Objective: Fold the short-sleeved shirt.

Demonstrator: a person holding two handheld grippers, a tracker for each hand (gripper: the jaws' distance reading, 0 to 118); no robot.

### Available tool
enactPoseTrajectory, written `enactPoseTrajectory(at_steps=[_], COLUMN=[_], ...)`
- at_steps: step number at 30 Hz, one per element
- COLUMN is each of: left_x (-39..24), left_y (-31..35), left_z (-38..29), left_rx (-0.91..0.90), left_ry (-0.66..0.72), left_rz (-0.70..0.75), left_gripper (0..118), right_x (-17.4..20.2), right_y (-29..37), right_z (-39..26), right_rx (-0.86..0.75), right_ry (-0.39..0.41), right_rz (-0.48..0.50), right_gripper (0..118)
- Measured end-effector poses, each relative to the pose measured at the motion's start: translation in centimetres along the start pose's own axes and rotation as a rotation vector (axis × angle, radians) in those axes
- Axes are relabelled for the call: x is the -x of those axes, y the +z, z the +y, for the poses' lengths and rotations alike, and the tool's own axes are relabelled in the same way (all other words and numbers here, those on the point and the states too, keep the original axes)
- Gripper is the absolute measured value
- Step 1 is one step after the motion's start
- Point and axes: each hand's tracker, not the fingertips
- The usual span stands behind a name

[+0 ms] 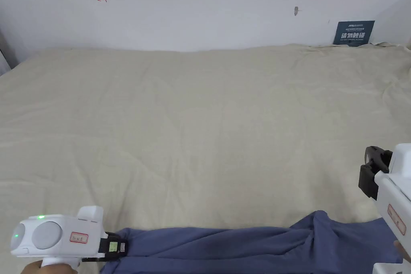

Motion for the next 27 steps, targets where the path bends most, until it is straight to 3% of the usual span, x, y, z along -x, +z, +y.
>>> enactPoseTrajectory(at_steps=[7,17,22,27], left_x=[1.8,5.7,2.0,-4.6], left_y=[5.9,9.2,7.8,4.7], left_z=[0.5,-0.2,0.7,2.6], left_rx=[-0.068,-0.086,-0.051,-0.003], left_ry=[0.088,0.147,0.154,0.035], left_rz=[-0.038,0.098,0.108,-0.009], left_gripper=[3,3,3,3], right_x=[-0.5,-0.4,-0.2,-0.5], right_y=[-0.4,-0.9,-0.8,-0.6], right_z=[0.2,-0.4,-0.4,-0.5], right_rx=[-0.007,-0.001,0.003,0.004], right_ry=[0.007,0.012,0.014,0.013], right_rz=[-0.003,0.013,0.019,0.022], right_gripper=[0,0,0,0])
